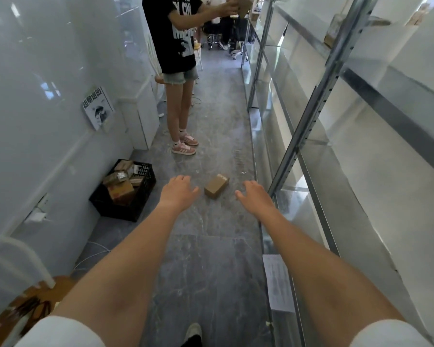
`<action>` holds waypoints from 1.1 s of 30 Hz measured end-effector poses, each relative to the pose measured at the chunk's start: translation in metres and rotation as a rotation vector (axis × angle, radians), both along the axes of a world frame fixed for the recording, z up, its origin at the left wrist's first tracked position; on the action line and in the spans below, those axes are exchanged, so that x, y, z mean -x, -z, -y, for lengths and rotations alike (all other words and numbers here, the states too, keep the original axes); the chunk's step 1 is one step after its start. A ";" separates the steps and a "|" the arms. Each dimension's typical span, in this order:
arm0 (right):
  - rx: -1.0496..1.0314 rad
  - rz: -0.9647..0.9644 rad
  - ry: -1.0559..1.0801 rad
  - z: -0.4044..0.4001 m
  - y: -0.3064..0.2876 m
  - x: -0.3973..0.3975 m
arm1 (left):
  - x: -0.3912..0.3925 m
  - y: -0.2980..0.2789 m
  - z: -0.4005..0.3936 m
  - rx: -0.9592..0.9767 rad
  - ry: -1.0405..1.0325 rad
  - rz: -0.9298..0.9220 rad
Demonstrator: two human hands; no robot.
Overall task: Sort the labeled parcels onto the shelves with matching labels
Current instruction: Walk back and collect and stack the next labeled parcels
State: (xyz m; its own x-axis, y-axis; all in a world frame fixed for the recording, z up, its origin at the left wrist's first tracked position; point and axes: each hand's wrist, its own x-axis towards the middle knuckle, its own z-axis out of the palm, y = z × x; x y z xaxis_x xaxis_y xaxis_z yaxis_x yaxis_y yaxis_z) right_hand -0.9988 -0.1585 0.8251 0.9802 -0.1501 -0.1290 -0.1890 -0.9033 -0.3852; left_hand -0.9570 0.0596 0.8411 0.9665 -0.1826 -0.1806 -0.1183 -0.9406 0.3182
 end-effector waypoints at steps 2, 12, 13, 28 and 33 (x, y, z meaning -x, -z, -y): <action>-0.001 -0.013 -0.001 0.004 0.002 -0.021 | -0.024 0.003 0.005 -0.007 0.012 -0.006; -0.011 -0.052 0.045 0.022 -0.001 -0.132 | -0.148 -0.002 0.015 -0.015 0.052 0.017; -0.025 -0.050 0.053 0.023 0.000 -0.142 | -0.159 -0.001 0.017 -0.011 0.056 0.021; -0.062 -0.103 0.048 0.071 0.027 -0.268 | -0.282 0.019 0.064 0.007 0.021 -0.016; -0.052 -0.129 0.022 0.087 0.038 -0.310 | -0.314 0.035 0.078 -0.001 -0.013 -0.067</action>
